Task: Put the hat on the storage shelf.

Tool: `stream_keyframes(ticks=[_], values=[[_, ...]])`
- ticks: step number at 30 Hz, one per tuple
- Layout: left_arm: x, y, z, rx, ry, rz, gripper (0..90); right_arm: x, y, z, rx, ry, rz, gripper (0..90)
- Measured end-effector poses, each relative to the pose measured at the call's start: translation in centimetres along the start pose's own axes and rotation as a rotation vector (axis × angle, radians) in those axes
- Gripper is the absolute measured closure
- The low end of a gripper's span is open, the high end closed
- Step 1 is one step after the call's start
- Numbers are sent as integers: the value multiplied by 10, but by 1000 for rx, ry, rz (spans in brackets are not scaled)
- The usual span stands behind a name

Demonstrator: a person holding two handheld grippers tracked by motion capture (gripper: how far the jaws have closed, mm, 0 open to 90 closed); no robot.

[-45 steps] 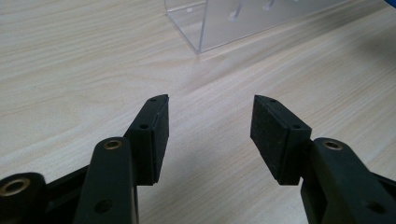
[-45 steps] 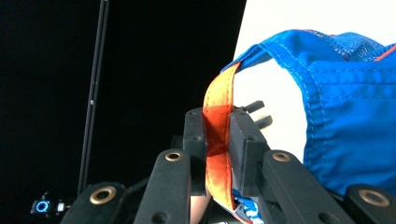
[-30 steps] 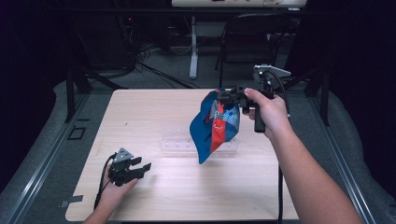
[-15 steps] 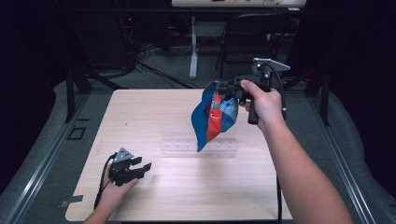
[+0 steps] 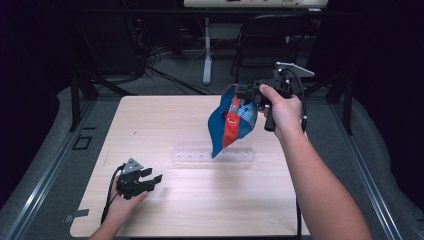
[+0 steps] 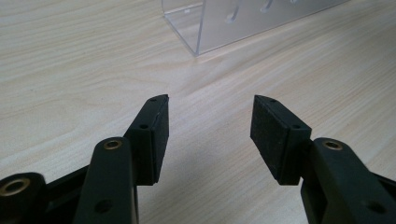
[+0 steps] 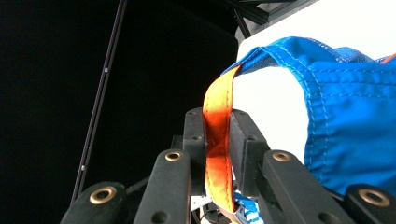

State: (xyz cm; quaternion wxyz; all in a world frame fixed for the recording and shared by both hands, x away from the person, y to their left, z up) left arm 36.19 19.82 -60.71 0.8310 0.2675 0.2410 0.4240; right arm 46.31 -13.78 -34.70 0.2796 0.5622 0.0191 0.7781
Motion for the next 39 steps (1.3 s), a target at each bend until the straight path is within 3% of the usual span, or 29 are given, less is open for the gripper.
stream_keyframes(ticks=[14,19,20,21,22,29,33,39], values=[[-3,-1,3,-17,-7,2,475,-6,-3,0,-20,-8,1,782],[-36,-8,24,-64,-99,-38,480,-4,-4,-2,-12,-6,5,782],[-36,-8,24,-64,-99,-38,481,-4,-4,-2,-12,-6,5,782],[-51,-12,35,-86,-129,-54,481,-4,-6,-3,-6,-2,10,782],[-60,-15,41,-98,-132,-69,481,-3,-7,-4,-5,-2,11,781],[-111,-44,72,-137,-208,-126,475,-2,-9,-7,7,7,14,782],[-127,-59,82,-153,-247,-97,479,-2,-8,-7,10,6,14,781],[-133,-72,90,-158,-247,-62,551,-1,-10,-8,17,8,19,781]])
Point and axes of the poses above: each handheld gripper's, and its own axes: y roughly backward along the jaws, z roughly out of its top, x roughly to its left, the point moved 7 cm from there along -y, roughly forward along the jaws, and after that the axes turned 4 degrees about y, right-handed, at the moved point
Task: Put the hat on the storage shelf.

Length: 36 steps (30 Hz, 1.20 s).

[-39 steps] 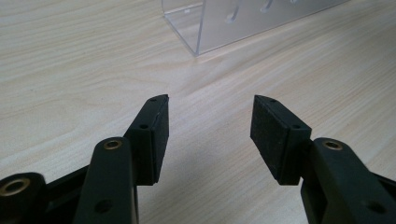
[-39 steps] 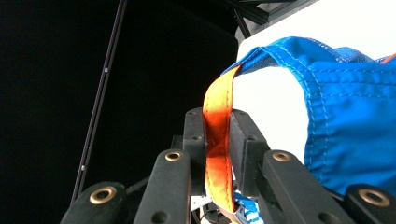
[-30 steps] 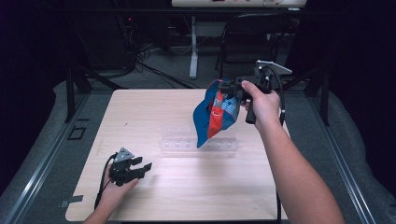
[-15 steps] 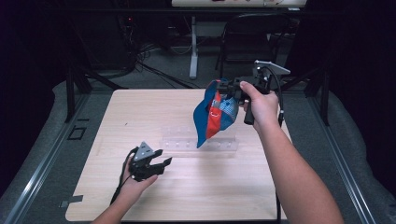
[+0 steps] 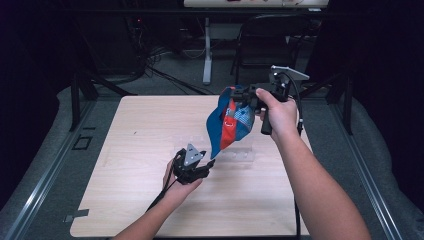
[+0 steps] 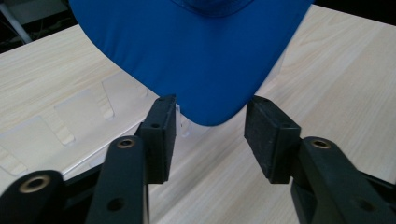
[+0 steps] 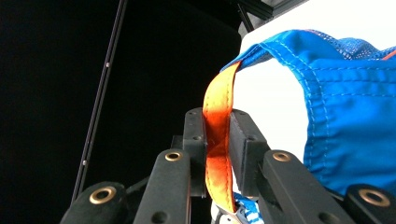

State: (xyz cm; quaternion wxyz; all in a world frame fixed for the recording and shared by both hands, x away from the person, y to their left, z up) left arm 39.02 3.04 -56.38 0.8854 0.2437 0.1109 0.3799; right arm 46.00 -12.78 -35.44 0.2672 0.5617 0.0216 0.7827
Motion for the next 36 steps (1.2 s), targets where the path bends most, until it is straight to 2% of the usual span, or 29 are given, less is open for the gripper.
stream_keyframes(ticks=[2,7,14,19,30,36], values=[[0,-1,0,1,4,-2,586,1,0,-1,2,3,1,781],[-2,-1,0,12,-20,-14,685,1,0,-2,7,8,1,781],[-2,4,0,-6,-32,-25,797,2,1,-2,6,9,2,781],[0,6,0,-13,-33,-24,832,2,2,-2,5,12,0,781],[2,1,-5,17,-11,-23,823,-5,-4,-5,26,3,-5,780],[4,-1,-8,12,5,-30,823,-9,-5,-5,27,-2,-5,780]])
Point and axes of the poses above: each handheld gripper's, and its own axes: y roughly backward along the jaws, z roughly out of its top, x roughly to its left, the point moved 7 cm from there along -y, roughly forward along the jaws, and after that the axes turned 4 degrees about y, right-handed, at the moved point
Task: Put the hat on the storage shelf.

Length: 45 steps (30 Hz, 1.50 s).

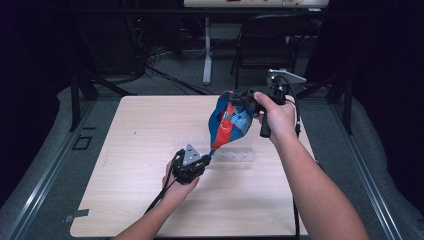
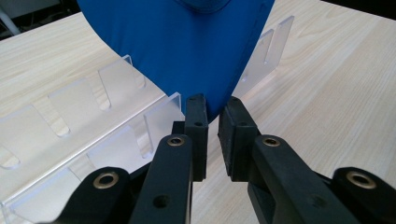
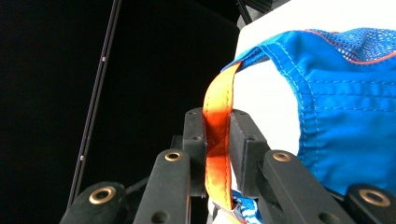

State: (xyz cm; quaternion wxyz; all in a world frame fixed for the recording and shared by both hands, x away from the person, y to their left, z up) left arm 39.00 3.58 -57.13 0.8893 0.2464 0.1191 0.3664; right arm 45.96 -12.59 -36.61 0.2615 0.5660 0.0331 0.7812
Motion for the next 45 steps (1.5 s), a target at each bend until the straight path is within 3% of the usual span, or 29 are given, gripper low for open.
stream_keyframes(ticks=[23,33,45], values=[[5,-3,-18,36,21,4,840,-23,-15,-6,30,-26,-27,780],[6,-5,-21,45,27,3,832,-30,-13,-7,30,-26,-43,778],[8,-3,-25,52,38,-1,812,-52,-8,-10,33,-36,-92,776]])
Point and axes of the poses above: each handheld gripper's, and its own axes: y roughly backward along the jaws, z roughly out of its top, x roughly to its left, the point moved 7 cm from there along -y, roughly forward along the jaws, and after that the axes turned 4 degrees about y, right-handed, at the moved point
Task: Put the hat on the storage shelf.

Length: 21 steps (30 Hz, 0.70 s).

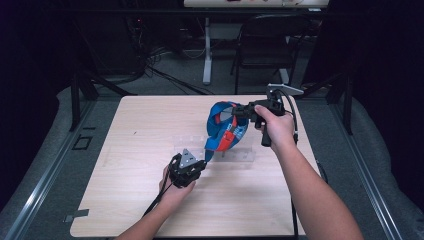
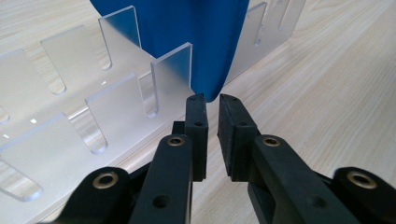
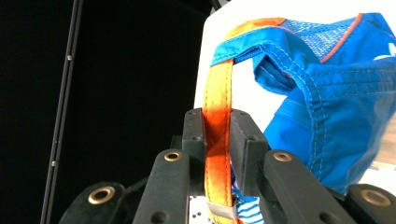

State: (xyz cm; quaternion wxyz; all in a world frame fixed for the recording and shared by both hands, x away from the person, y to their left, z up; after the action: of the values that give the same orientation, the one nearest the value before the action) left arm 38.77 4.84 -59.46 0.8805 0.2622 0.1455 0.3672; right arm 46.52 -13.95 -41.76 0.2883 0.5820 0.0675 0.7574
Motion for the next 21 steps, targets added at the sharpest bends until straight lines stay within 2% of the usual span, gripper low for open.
stream_keyframes(ticks=[8,15,21], values=[[0,6,-1,-8,0,-3,750,-10,2,-3,-9,5,-39,763],[0,12,-1,-12,4,-7,682,-24,5,-7,-2,20,-96,694],[3,18,-5,4,7,-2,629,-34,8,-13,-6,37,-134,649]])
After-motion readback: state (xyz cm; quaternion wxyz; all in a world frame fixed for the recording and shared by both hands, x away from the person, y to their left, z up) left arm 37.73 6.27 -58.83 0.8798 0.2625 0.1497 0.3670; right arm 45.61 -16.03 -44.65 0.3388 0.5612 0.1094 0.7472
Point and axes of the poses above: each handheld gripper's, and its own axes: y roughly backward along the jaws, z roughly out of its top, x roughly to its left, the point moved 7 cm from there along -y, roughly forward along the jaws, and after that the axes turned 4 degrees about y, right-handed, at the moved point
